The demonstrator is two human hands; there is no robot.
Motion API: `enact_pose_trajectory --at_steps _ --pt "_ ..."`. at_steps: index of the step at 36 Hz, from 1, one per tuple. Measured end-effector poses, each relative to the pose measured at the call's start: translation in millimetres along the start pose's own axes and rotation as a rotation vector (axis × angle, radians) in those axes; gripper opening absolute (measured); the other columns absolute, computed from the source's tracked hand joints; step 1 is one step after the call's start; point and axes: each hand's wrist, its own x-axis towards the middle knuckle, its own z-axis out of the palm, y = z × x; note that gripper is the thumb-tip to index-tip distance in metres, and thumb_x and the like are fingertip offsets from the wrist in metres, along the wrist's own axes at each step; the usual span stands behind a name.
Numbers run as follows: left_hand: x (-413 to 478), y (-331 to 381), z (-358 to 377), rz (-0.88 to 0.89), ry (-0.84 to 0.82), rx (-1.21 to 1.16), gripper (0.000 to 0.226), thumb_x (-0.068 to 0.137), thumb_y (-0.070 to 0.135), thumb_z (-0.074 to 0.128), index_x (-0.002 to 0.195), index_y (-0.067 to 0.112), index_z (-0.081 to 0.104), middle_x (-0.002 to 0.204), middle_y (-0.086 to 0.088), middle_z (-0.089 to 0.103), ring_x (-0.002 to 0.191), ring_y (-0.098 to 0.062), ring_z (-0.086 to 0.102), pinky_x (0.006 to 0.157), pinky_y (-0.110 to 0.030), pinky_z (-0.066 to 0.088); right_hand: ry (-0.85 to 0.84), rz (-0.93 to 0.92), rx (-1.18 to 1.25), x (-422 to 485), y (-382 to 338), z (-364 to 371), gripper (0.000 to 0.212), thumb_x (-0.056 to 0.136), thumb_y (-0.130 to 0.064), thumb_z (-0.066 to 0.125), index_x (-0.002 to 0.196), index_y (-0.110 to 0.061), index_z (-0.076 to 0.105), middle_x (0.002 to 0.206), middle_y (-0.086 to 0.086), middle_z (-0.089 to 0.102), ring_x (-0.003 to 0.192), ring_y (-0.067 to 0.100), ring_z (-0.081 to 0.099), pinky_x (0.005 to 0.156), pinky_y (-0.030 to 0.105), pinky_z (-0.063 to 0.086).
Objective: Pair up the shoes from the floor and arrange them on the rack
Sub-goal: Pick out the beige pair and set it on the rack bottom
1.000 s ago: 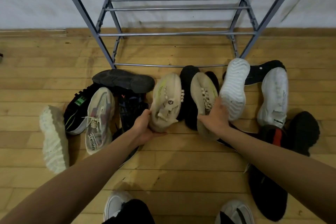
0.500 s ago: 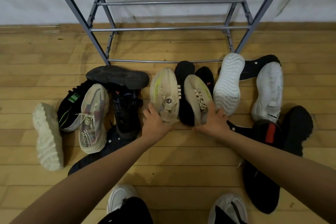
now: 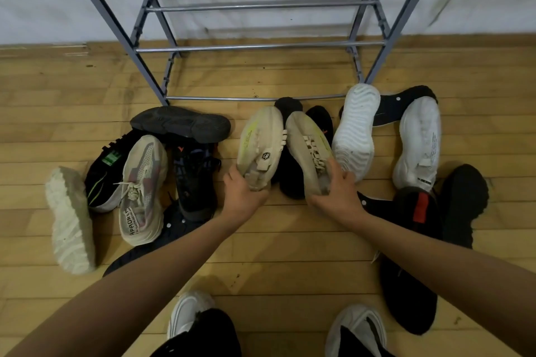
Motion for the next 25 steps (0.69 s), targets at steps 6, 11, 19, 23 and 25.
enact_pose_trajectory --at_steps 6,11,19,23,25 --pt "-3 19 -8 0.030 0.073 -0.171 0.093 0.066 0.019 0.079 0.138 0.007 0.022 0.128 -0.009 0.032 0.113 -0.019 0.038 0.088 -0.029 0.042 0.076 -0.042 0.079 0 -21 -1 0.092 0.074 -0.027 0.074 0.147 -0.027 0.018 0.134 0.017 0.030 0.121 0.034 0.037 0.102 0.039 0.037" --pt "21 23 -34 0.033 0.097 -0.130 0.088 0.066 0.026 0.077 0.137 0.009 0.027 0.127 -0.009 0.035 0.112 -0.020 0.039 0.089 -0.033 0.043 0.093 -0.050 0.050 22 -47 -4 0.089 0.075 -0.033 0.072 0.147 -0.029 0.019 0.133 0.014 0.030 0.120 0.033 0.041 0.101 0.039 0.040" --pt "93 33 -80 0.002 0.133 -0.034 0.093 0.072 0.028 0.075 0.142 0.005 0.019 0.135 -0.015 0.030 0.125 -0.031 0.034 0.099 -0.036 0.037 0.109 -0.063 0.041 98 -87 1 0.086 0.078 -0.033 0.071 0.147 -0.031 0.021 0.137 0.012 0.026 0.121 0.035 0.041 0.102 0.038 0.038" --pt "121 44 -90 -0.028 0.158 -0.024 0.086 0.076 0.026 0.074 0.139 0.003 0.021 0.136 -0.017 0.028 0.123 -0.035 0.036 0.100 -0.039 0.038 0.094 -0.038 0.093 130 -104 14 0.078 0.080 -0.032 0.069 0.145 -0.029 0.027 0.137 0.014 0.026 0.120 0.037 0.042 0.097 0.040 0.045" --pt "134 48 -92 -0.059 0.159 -0.053 0.086 0.076 0.025 0.074 0.140 0.003 0.021 0.137 -0.017 0.027 0.124 -0.035 0.037 0.100 -0.040 0.039 0.087 -0.031 0.109 141 -110 21 0.076 0.081 -0.032 0.069 0.145 -0.029 0.028 0.136 0.013 0.027 0.121 0.037 0.042 0.097 0.041 0.046"
